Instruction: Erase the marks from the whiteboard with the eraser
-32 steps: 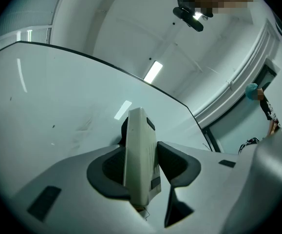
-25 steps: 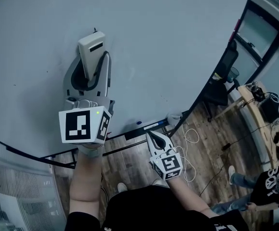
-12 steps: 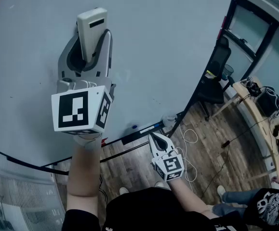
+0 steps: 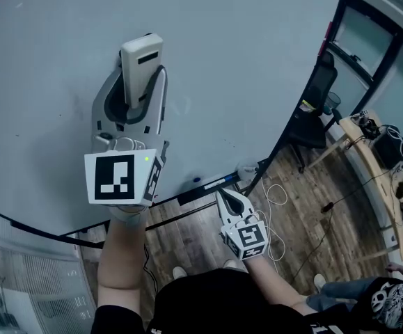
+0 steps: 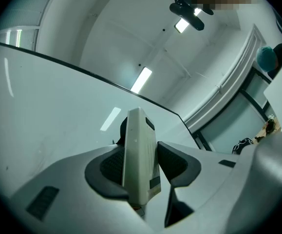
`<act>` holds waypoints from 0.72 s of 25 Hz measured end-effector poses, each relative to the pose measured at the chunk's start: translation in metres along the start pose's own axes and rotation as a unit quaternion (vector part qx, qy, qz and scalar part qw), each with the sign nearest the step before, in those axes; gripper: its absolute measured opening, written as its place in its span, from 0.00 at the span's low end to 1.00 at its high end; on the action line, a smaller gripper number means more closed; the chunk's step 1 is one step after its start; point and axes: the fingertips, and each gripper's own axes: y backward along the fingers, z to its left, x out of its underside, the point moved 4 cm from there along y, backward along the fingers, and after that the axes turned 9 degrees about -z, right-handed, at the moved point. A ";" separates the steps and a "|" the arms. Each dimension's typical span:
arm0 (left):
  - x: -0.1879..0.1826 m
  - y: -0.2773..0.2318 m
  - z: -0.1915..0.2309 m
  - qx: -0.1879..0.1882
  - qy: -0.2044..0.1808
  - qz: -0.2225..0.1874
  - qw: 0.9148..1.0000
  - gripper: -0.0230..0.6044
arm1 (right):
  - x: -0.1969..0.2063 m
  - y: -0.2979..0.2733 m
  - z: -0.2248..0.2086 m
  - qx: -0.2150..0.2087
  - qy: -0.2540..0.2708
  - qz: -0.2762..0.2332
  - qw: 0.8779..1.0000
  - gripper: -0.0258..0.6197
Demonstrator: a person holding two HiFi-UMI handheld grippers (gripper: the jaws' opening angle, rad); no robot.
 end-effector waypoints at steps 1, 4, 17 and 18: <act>0.007 0.008 -0.001 0.000 0.005 0.010 1.000 0.34 | 0.000 0.000 0.001 -0.003 0.000 0.001 1.000 0.08; 0.034 0.038 -0.005 0.000 0.020 0.047 0.999 0.34 | -0.001 0.000 0.008 -0.011 0.001 0.002 1.000 0.08; 0.128 0.183 -0.030 0.005 0.062 0.199 0.978 0.34 | 0.006 -0.004 0.037 -0.055 0.002 0.015 0.998 0.08; 0.133 0.194 -0.032 0.004 0.065 0.210 0.975 0.35 | 0.006 -0.004 0.039 -0.059 0.004 0.015 0.998 0.08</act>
